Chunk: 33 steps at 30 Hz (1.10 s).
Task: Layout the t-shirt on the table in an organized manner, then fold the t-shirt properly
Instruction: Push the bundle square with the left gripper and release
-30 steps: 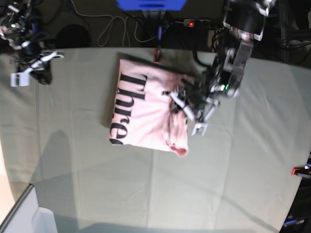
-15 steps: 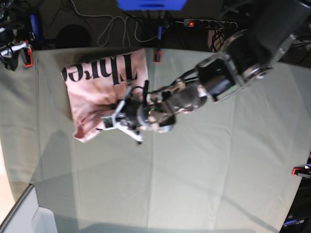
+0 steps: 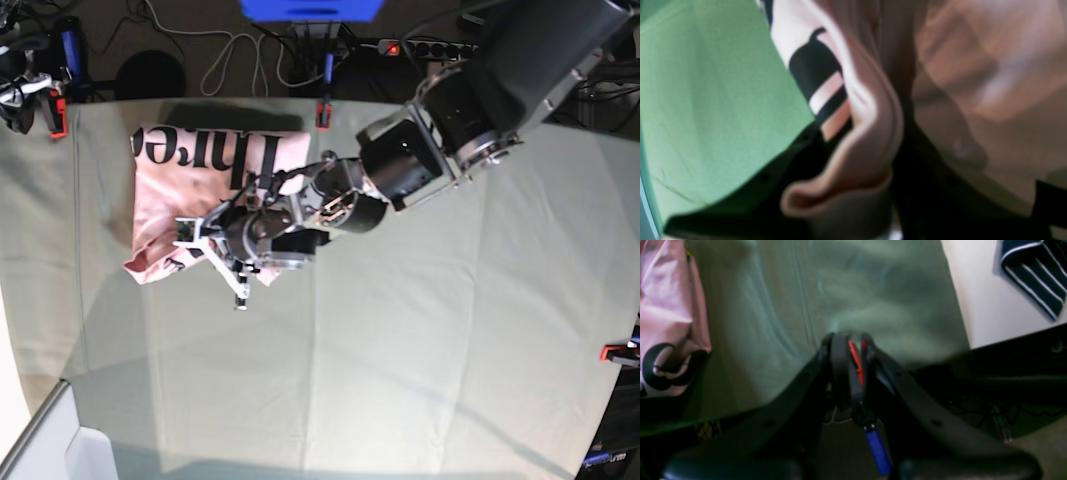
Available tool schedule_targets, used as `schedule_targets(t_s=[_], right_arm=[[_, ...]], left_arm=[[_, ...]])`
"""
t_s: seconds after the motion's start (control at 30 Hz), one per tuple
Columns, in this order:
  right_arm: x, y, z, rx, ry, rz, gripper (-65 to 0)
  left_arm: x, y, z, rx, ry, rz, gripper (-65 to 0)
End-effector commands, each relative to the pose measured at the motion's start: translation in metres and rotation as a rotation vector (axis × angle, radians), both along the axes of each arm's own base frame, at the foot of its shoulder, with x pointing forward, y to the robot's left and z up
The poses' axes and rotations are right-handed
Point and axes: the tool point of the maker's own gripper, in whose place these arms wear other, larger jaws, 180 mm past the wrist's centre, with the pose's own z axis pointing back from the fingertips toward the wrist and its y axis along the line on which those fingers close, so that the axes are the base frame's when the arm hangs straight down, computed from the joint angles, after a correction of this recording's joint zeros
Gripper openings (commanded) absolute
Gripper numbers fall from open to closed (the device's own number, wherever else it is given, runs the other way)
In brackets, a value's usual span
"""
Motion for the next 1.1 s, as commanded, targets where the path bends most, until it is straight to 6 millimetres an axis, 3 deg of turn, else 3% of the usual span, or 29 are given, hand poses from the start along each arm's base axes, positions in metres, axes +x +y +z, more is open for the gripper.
schedule_targets(t_s=[0.0, 0.27, 0.33, 0.47, 0.53, 0.63, 0.73, 0.87, 1.07], right_arm=[[0.007, -0.003, 0.013, -0.024, -0.044, 0.016, -59.8], [0.013, 0.004, 0.011, -0.003, -0.066, 0.011, -59.7], [0.013, 0.005, 0.010, 0.001, -0.067, 0.008, -59.7], [0.013, 0.005, 0.010, 0.001, -0.066, 0.007, -59.7], [0.012, 0.004, 0.010, -0.001, -0.066, 0.004, -59.7], [0.015, 0.004, 0.016, -0.016, -0.076, 0.013, -59.7], [0.019, 0.006, 0.023, -0.031, -0.087, 0.027, -59.7], [0.021, 0.009, 0.023, -0.023, -0.097, 0.024, -59.6], [0.021, 0.010, 0.022, -0.021, -0.097, 0.025, -59.6]], left_arm=[[0.014, 0.005, 0.006, 0.027, -0.039, 0.009, -64.5], [0.016, 0.008, 0.006, 0.031, -0.046, 0.016, -63.7], [0.017, 0.008, 0.006, 0.029, -0.049, 0.019, -58.2], [0.025, 0.007, 0.015, 0.024, -0.071, 0.017, -39.4], [0.032, 0.010, 0.018, 0.018, -0.076, 0.033, -34.9], [0.059, 0.016, 0.038, -0.045, -0.086, 0.121, -34.5], [0.071, 0.006, 0.067, -0.134, -0.109, 0.148, -34.4], [0.070, -0.006, 0.088, -0.180, -0.144, 0.123, -34.4], [0.065, -0.013, 0.091, -0.201, -0.142, 0.116, -34.3]])
